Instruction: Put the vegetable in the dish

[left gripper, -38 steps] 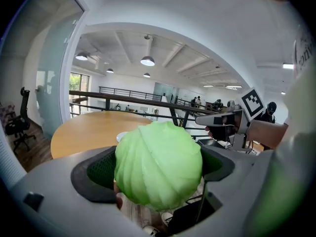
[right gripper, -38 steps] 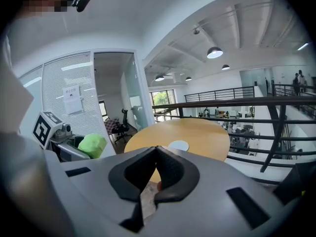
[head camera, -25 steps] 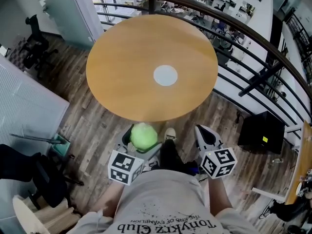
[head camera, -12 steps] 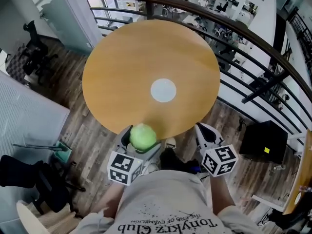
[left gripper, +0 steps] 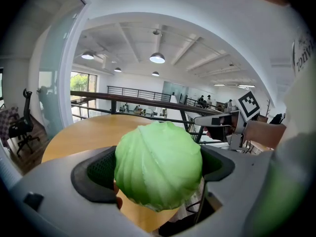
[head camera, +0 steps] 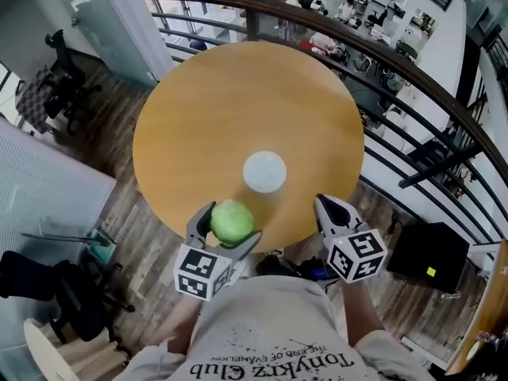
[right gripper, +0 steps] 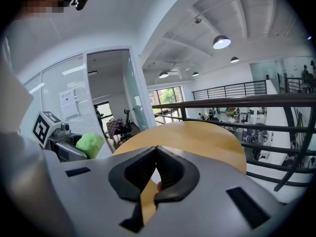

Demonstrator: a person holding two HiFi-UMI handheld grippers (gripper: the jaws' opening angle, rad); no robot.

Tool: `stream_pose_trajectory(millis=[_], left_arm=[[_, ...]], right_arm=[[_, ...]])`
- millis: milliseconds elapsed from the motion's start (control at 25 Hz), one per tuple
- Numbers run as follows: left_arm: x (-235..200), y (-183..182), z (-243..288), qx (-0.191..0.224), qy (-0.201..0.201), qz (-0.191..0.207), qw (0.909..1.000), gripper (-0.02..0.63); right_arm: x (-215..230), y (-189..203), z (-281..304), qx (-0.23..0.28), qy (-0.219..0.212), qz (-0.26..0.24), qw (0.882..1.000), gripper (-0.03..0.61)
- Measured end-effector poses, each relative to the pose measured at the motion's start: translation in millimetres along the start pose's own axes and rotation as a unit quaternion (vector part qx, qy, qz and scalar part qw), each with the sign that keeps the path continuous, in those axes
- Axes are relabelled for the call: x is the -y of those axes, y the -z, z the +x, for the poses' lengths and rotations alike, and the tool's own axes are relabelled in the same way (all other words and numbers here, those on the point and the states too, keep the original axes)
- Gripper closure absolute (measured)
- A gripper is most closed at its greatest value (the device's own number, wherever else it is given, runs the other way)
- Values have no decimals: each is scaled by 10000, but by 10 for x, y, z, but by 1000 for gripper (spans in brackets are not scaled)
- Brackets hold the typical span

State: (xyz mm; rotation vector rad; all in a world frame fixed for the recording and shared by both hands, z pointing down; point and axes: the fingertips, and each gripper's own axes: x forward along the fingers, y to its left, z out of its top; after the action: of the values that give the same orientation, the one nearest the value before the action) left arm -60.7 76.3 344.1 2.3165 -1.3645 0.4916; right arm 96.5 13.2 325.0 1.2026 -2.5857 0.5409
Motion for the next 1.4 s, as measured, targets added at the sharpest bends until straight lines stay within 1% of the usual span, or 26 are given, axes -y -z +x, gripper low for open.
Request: stream_pose_trajectory(millis=[120, 240, 360, 560, 720, 920, 1240, 1400], left_arm=[[-121, -63, 131, -22, -50, -110, 9999, 120], [-138, -102, 240, 12, -95, -257, 9996, 120], [-169, -162, 322, 43, -192, -241, 9995, 120], [-213, -179, 408, 34, -229, -364, 9991, 120], [-232, -193, 435, -48, -247, -263, 9993, 120], [-290, -207, 480, -125, -91, -266, 9995, 120], [-399, -267, 595, -358, 183, -30, 9992, 120], [-449, -291, 686, -453, 353, 15, 9984, 120]], right_arm=[[63, -86, 205, -31, -117, -7, 9999, 557], [165, -105, 268, -53, -192, -18, 9998, 557], [254, -110, 315, -103, -244, -23, 9996, 557], [334, -107, 396, -162, -284, -8, 9995, 557], [319, -184, 434, -118, -304, -27, 9995, 557], [319, -190, 468, -128, -185, 25, 9997, 557], [355, -138, 499, -251, 81, 244, 9994, 557], [384, -118, 544, -286, 198, 337, 9988, 557]])
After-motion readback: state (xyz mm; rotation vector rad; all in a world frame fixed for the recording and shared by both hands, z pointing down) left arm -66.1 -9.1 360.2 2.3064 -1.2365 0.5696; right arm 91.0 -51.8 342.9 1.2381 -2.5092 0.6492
